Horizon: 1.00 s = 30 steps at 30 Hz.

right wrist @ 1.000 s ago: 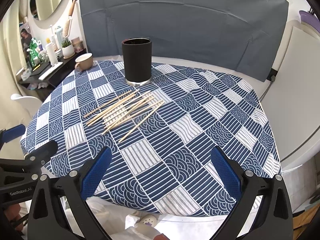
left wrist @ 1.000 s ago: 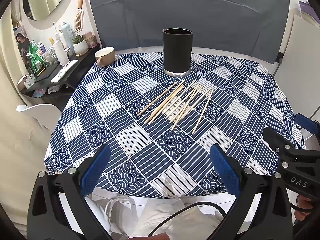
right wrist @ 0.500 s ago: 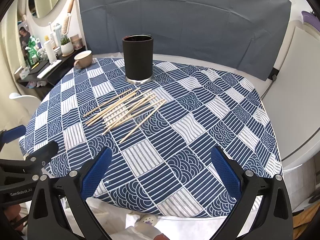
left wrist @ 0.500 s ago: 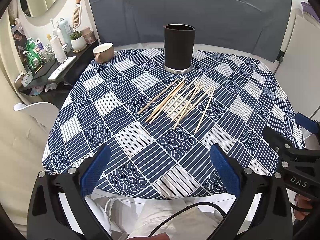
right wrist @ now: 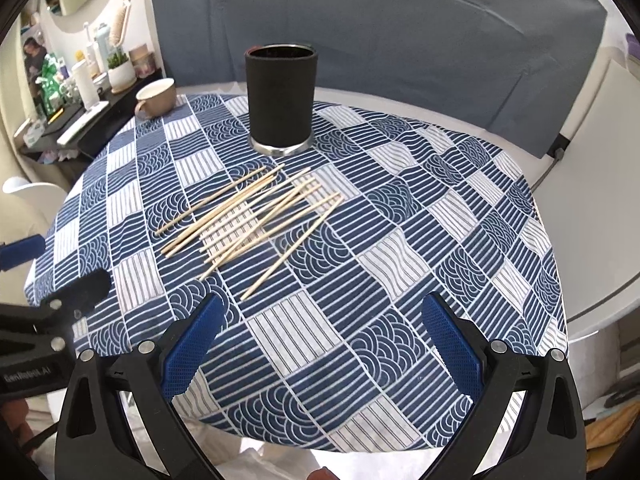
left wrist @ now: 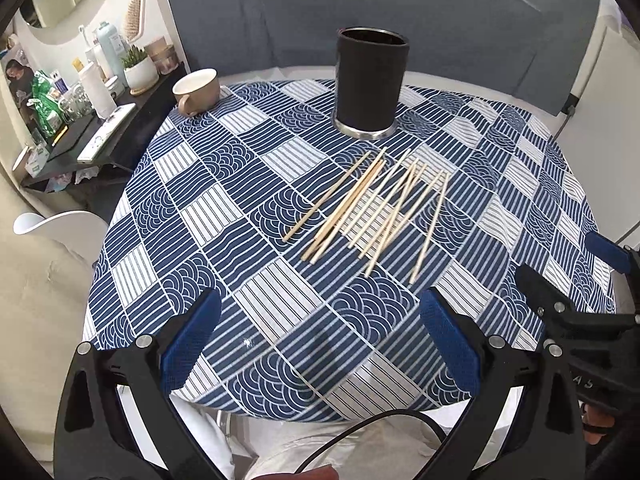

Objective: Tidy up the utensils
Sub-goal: 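Lower the left tool onto one wooden chopstick and close it while the right tool grasps another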

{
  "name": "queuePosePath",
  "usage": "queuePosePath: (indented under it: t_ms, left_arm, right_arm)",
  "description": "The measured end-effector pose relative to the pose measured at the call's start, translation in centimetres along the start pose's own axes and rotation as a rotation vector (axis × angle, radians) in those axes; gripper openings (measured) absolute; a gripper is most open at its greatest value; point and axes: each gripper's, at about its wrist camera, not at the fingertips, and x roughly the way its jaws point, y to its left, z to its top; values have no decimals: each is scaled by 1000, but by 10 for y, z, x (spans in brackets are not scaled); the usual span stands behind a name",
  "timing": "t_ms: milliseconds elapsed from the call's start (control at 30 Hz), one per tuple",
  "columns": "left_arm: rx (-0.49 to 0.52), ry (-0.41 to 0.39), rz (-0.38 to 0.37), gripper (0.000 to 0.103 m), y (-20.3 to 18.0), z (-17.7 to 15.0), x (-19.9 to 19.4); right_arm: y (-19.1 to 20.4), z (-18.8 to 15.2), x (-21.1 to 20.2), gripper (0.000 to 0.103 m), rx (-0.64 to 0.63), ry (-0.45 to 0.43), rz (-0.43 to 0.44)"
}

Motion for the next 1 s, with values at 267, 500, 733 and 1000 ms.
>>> queuePosePath:
  t_ms: [267,500,733,1000]
  left_arm:
    - [8,95,-17,97,18,27,33]
    - [35,161,-33,97,25,49,69]
    - [58,229,-46,97,32,67,109]
    - [101,277,-20,97,39,86,156]
  right_arm:
    - [16,24,34,95,14,85,-7]
    - [15,37,72,95,65,175,-30]
    - [6,46,118,95,135,248,-76]
    - [-2,49,164,95,201,323,-101]
